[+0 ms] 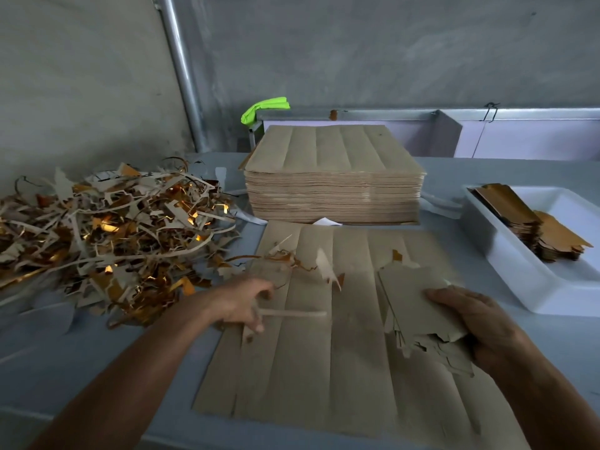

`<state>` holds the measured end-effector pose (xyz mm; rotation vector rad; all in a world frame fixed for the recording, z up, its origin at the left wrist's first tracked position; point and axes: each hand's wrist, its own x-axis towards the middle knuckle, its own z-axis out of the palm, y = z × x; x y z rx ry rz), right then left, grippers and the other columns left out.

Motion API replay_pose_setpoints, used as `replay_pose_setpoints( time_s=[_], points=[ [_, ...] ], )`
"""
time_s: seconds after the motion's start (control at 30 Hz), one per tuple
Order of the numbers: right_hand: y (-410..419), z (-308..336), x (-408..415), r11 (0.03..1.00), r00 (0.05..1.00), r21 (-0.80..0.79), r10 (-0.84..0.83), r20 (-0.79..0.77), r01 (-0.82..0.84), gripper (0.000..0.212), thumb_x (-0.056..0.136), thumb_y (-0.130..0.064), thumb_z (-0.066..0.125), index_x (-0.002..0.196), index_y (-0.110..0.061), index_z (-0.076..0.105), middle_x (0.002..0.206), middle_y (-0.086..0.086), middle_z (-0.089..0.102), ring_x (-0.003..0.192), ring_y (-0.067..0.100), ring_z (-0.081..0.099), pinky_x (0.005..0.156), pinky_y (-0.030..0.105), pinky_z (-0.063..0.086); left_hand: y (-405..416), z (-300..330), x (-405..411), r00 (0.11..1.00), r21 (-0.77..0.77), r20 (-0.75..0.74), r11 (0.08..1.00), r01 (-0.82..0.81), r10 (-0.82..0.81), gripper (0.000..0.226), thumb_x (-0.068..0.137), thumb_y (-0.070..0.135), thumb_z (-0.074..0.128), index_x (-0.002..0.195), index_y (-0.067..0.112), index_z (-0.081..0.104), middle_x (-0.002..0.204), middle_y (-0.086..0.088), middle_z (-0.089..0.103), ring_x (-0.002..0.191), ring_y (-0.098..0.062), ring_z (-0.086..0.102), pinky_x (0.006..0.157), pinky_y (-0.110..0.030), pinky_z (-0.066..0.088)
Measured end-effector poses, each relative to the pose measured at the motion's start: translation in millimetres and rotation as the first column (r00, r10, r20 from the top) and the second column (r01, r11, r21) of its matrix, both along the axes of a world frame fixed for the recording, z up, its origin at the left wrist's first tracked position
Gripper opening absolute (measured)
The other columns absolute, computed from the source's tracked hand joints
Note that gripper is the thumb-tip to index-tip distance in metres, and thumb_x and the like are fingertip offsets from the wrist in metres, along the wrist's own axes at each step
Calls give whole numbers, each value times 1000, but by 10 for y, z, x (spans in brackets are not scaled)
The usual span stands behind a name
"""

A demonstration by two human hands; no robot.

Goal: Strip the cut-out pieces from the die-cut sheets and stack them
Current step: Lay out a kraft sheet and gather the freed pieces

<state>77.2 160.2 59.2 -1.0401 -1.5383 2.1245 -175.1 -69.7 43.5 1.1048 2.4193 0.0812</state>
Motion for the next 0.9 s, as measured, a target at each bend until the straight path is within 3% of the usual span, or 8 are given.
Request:
replay_pose_setpoints(
  time_s=[0.17,0.33,0.4,0.5,0.63,0.7,0.8,0.9],
  points=[
    [-8,-30,43,1000,1000,-4,-15,-20,15,33,57,-19,70,86,-3,63,67,17,70,63,31,63,43,31,54,-77,199,-199,963,342,-143,925,-166,226,15,85,4,64,77,17,64,79,0,61,79,-18,60,63,-25,44],
    [10,-85,5,999,994,-9,-41,-105,40,20,74,-11,67,93,-8,62,90,19,68,75,30,64,46,31,56,-15,888,-477,734,894,-157,412,-179,660,13,92,7,55,104,5,62,92,-6,60,67,-7,53,52,-15,38],
    [-13,-116,-35,998,988,20,-59,-146,63,16,82,-8,63,98,-13,61,100,17,66,80,29,65,48,32,55,33,1025,-551,692,848,-275,507,-151,667,22,91,9,58,113,3,56,104,-15,60,84,-24,59,64,-28,48],
    [-38,-190,-68,990,979,116,-55,-195,79,41,85,-8,62,120,-26,53,109,9,62,90,29,66,58,36,57,175,970,-441,787,326,-437,892,-313,436,59,83,22,70,133,8,42,132,-18,46,117,-32,49,90,-42,44],
    [-72,-268,-76,969,975,229,-44,-219,95,74,84,-14,67,142,-40,29,122,0,58,105,24,62,84,49,55,259,968,-96,765,-19,-581,935,-354,278,81,73,40,77,138,14,37,140,-13,34,127,-32,39,96,-42,41],
    [-124,-275,-89,963,969,254,-32,-246,96,51,86,-12,65,125,-39,47,108,-7,65,97,16,66,73,37,58,306,955,99,688,26,-682,947,-319,250,63,76,41,74,127,14,49,129,-12,42,118,-31,46,88,-40,43],
    [-198,-249,-123,966,953,245,0,-302,78,42,86,-4,61,121,-27,54,106,-1,69,95,14,67,69,29,59,467,729,490,708,443,-609,894,-70,357,38,87,43,62,106,10,60,108,-11,57,97,-28,56,70,-34,39],
    [-303,-189,-162,953,936,301,81,-343,28,42,86,-3,60,126,-12,53,115,8,67,105,24,64,84,37,56,658,371,904,962,601,45,762,-241,269,72,73,75,54,114,15,57,111,-2,61,101,-23,59,81,-33,46]
  ],
)
